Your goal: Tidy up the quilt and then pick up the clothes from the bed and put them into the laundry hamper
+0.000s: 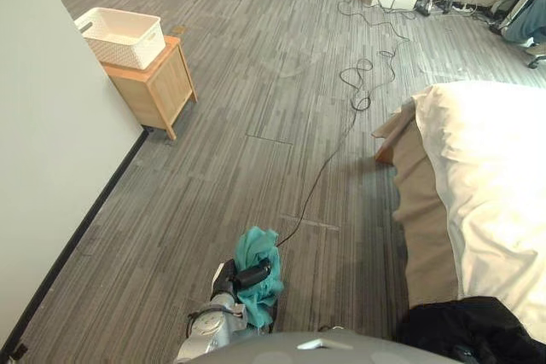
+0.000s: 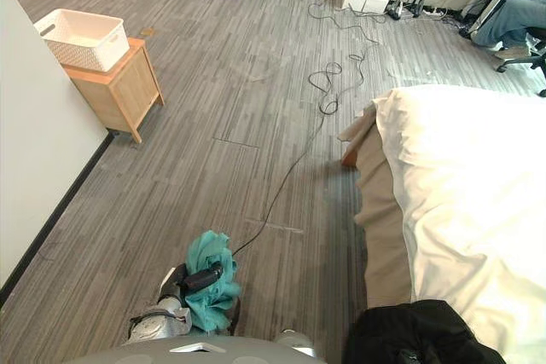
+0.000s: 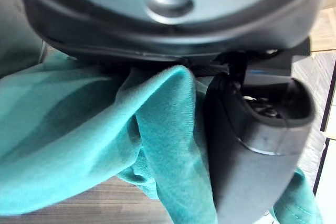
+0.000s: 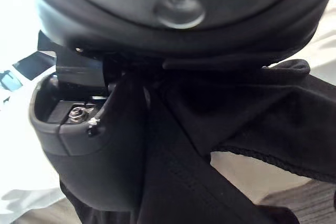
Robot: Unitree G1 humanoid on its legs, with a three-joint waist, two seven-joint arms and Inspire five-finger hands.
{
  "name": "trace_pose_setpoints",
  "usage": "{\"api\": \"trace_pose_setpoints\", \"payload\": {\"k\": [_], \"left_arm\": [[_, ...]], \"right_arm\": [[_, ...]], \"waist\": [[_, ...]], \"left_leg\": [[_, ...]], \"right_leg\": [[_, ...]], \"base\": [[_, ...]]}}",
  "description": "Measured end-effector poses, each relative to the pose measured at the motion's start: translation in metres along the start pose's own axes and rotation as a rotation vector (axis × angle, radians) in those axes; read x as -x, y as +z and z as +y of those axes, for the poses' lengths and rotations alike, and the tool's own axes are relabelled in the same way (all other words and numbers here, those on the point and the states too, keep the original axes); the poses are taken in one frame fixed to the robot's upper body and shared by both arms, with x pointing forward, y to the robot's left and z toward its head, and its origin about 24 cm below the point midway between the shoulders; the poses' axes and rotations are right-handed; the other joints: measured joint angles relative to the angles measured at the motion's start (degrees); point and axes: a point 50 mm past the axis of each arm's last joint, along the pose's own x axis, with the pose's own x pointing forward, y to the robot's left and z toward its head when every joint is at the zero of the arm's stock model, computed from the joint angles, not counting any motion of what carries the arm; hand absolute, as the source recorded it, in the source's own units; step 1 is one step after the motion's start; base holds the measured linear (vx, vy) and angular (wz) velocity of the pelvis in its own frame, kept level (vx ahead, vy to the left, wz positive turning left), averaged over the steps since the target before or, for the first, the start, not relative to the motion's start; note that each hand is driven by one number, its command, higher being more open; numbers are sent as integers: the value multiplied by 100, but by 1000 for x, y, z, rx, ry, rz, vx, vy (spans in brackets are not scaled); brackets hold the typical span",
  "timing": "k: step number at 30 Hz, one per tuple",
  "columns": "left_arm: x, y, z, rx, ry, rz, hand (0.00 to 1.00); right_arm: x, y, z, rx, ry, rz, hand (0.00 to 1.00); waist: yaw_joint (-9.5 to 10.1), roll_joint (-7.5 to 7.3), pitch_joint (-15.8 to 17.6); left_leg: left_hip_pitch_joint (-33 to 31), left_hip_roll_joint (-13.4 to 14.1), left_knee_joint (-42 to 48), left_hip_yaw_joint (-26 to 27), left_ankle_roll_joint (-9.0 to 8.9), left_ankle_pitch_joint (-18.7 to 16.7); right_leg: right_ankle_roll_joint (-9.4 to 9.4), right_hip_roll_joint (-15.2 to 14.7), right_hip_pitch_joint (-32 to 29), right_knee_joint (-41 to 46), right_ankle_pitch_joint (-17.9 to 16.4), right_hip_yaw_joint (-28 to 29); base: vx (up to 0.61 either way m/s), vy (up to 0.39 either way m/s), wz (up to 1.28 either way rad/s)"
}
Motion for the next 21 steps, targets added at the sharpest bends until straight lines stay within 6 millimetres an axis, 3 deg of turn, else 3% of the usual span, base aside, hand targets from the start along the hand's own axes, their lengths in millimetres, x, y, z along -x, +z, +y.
{"api": "trace_pose_setpoints", "payload": {"k": [5, 14, 21], "left_arm": [[-3, 6, -3, 65, -12, -11, 0], [-8, 60, -38, -22, -162, -213, 0], [-8, 52, -39, -30, -149, -185, 0]], "right_arm": [[1, -10, 2, 31, 10, 43, 0], [6, -23, 7, 74, 39, 93, 0], [7, -24, 12, 94, 63, 93, 0]], "waist": [[0, -61, -3], [-3, -132, -8], [4, -166, -5]], "left_leg": [[16, 1, 2, -236, 0, 144], [-23, 49, 1, -505, 50, 219], [-23, 108, -1, -504, 10, 247]], "right_leg": [[-6, 0, 35, 11, -3, -161], [-111, 66, 35, 102, -43, -408], [-106, 121, 38, 104, -53, -408]], "base": [[40, -79, 16], [-1, -78, 15], [-57, -33, 0]]}}
